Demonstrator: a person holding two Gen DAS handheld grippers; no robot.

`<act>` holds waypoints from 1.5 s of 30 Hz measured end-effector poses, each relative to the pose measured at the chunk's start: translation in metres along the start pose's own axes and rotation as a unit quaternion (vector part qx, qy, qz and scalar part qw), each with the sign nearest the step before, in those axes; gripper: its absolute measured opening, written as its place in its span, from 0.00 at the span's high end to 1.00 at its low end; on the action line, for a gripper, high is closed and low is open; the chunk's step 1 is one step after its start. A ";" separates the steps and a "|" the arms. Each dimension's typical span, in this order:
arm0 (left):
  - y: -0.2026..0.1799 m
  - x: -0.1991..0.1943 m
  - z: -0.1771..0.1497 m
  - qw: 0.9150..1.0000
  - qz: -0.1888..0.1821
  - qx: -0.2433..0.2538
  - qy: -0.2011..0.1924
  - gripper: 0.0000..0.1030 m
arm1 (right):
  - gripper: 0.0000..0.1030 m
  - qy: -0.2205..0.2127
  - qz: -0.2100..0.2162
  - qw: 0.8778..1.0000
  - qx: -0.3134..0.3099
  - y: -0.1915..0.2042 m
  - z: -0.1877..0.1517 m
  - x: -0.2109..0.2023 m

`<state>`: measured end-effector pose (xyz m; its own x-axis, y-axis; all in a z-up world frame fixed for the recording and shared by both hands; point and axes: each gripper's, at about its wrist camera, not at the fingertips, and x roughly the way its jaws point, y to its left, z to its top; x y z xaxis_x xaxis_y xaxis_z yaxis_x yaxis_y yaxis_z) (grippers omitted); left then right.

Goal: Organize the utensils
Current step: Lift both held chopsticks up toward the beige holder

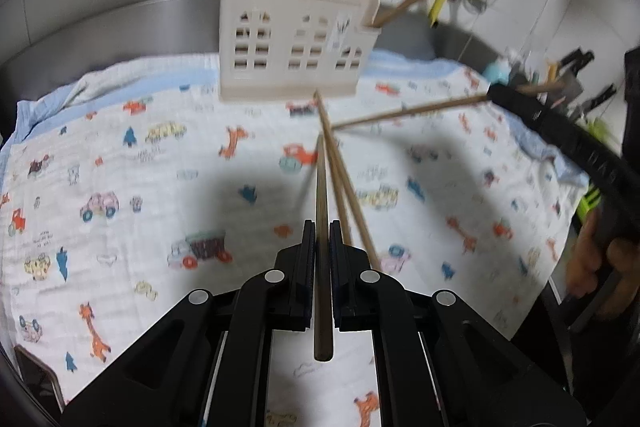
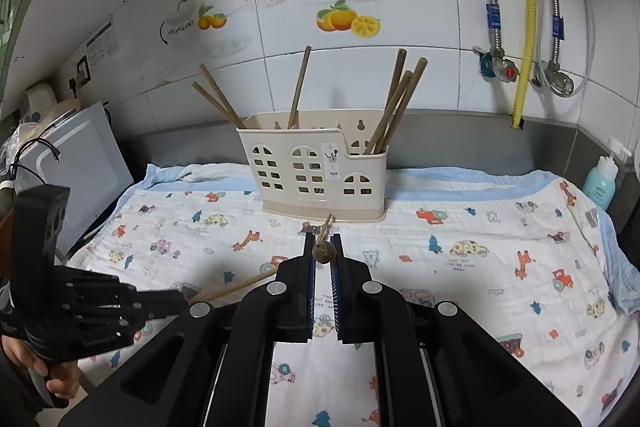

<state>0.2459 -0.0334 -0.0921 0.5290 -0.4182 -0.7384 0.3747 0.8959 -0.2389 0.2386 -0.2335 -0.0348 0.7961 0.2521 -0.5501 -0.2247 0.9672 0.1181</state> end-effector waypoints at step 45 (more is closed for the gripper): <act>-0.031 -0.035 0.052 0.982 0.000 0.107 -0.153 0.94 | 0.94 -0.047 0.021 0.998 -0.043 0.008 0.070 -0.014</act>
<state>0.2552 -0.0547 -0.0263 0.7206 -0.4730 -0.5070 0.5090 0.8574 -0.0763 0.2643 -0.2270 0.0318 0.8338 0.2972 -0.4653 -0.3023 0.9510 0.0658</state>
